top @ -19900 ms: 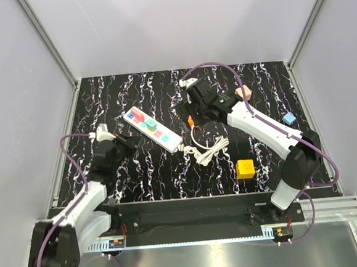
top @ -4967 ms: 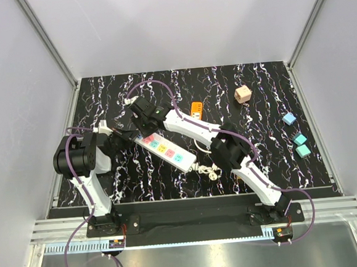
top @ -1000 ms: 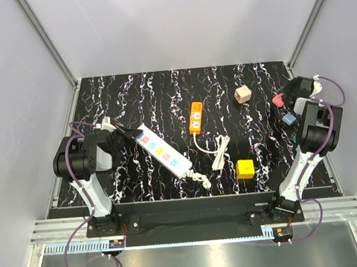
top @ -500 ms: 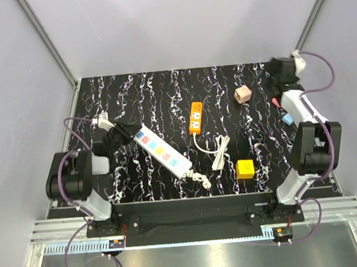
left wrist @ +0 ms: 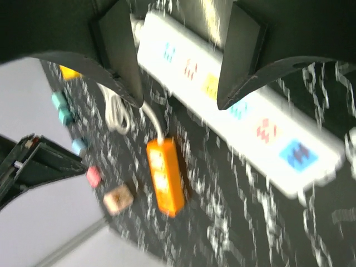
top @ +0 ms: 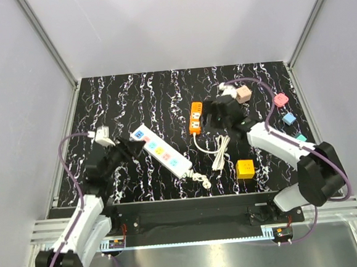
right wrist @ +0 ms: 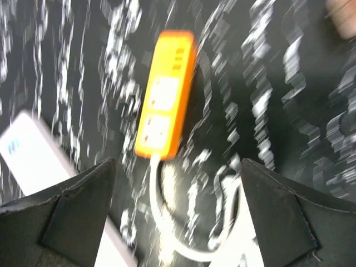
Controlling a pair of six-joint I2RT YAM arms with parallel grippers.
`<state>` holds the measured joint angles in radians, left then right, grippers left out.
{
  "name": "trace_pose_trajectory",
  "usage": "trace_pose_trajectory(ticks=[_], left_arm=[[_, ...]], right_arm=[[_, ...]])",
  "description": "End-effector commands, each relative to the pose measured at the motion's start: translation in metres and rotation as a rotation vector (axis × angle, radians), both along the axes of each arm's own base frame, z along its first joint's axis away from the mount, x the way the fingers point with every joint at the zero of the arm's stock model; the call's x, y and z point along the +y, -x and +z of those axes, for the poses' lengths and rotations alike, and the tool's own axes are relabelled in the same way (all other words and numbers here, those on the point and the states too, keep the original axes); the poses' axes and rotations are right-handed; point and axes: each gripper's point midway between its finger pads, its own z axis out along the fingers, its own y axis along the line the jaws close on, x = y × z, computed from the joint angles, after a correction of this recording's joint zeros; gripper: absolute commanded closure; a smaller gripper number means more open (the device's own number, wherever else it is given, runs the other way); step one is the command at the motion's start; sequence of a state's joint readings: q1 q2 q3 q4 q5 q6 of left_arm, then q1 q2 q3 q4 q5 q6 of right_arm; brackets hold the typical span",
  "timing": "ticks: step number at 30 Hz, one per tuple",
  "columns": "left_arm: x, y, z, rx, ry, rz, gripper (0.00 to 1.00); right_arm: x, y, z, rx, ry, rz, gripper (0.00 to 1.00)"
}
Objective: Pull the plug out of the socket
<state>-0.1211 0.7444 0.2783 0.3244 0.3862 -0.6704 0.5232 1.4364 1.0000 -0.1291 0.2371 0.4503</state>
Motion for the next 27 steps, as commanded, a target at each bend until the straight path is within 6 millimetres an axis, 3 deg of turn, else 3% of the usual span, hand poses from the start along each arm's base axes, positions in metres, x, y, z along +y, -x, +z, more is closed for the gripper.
trace_pose_trajectory(ticks=[1,2,5,9,12,18,24,26,27], left_arm=[[-0.006,0.027,-0.036,0.11,0.004,-0.022,0.37],[-0.01,0.031,-0.035,0.11,0.024,-0.035,0.37],[-0.018,0.039,-0.023,0.083,0.125,-0.059,0.35],[-0.028,0.041,0.006,0.017,0.246,-0.097,0.34],[-0.036,0.046,0.015,-0.002,0.319,-0.131,0.33],[-0.046,0.064,0.007,-0.013,0.424,-0.181,0.32],[-0.053,0.091,0.014,-0.082,0.478,-0.289,0.31],[-0.055,0.106,0.025,-0.127,0.531,-0.344,0.28],[-0.054,0.116,0.033,-0.169,0.57,-0.381,0.28]], right_arm=[[0.032,0.025,-0.016,0.075,-0.07,0.061,0.0],[0.043,0.034,-0.019,0.093,-0.084,0.098,0.0],[0.054,0.049,-0.034,0.149,-0.111,0.116,0.0],[0.063,0.065,-0.043,0.189,-0.151,0.151,0.0],[0.066,0.078,-0.048,0.207,-0.207,0.174,0.0],[0.058,0.102,-0.053,0.202,-0.264,0.196,0.0],[0.058,0.128,-0.036,0.154,-0.347,0.302,0.0],[0.065,0.146,-0.02,0.109,-0.421,0.4,0.0],[0.066,0.155,0.0,0.059,-0.483,0.444,0.0]])
